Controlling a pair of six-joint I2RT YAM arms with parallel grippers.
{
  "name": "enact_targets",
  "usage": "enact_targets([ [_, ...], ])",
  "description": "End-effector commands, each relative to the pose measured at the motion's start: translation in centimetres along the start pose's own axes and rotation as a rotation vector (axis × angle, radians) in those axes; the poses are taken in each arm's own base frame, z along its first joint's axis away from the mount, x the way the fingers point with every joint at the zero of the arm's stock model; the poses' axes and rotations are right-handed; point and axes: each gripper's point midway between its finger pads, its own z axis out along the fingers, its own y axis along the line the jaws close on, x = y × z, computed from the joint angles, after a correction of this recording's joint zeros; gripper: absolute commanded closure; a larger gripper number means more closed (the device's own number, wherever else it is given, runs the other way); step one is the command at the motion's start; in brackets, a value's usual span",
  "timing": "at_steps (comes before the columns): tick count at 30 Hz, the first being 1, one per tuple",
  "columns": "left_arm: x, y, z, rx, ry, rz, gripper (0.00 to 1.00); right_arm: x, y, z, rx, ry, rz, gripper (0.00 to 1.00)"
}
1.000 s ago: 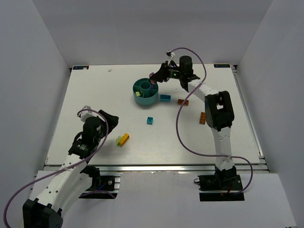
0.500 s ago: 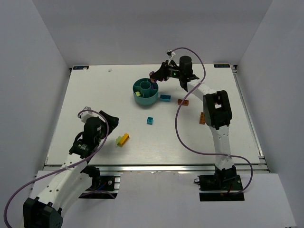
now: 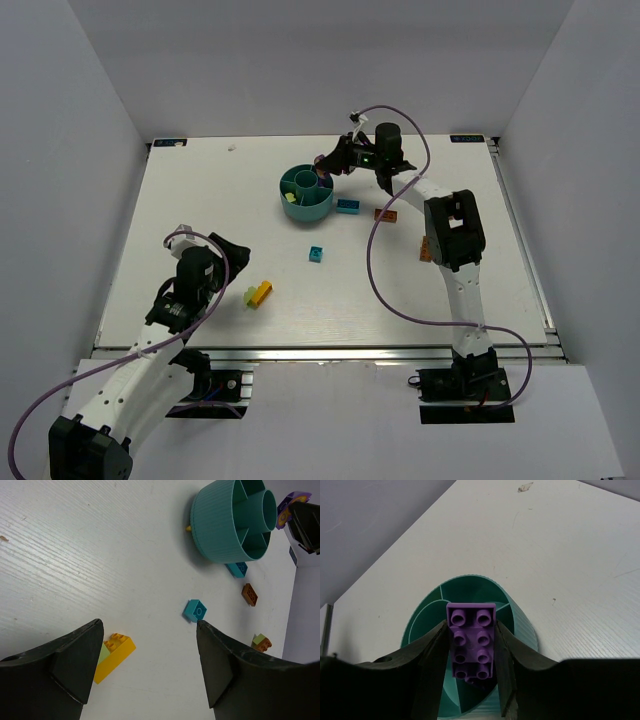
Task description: Sort the legos into containers by color
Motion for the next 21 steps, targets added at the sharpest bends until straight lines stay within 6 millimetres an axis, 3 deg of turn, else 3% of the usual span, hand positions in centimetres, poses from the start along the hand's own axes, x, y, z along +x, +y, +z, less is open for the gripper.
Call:
enact_targets([
  [1,-0.2,-0.1,0.0,0.005,-0.004,-0.006,0.16,-0.7,0.1,0.2,-0.002,-0.028,-0.035,0.55],
  [7,-0.3,-0.2,-0.1,0.006,-0.006,-0.005,0.16,-0.3,-0.2,0.2,0.017,-0.025,-0.017,0.4],
  [15,-0.5,-0.3,-0.2,0.008,-0.011,-0.006,0.16,-0.3,-0.3,0.1,0.023,-0.024,-0.015,0.38],
  [18,-0.6,-0.4,-0.3,0.012,-0.016,-0.007,0.16,-1.0,0.0,-0.1,0.018,-0.032,-0.028,0.38],
  [21,-0.8,-0.6,-0.3,0.018,-0.02,-0.005,0.16,-3.0,0.5,-0.9,0.019,-0.057,-0.062,0.38],
])
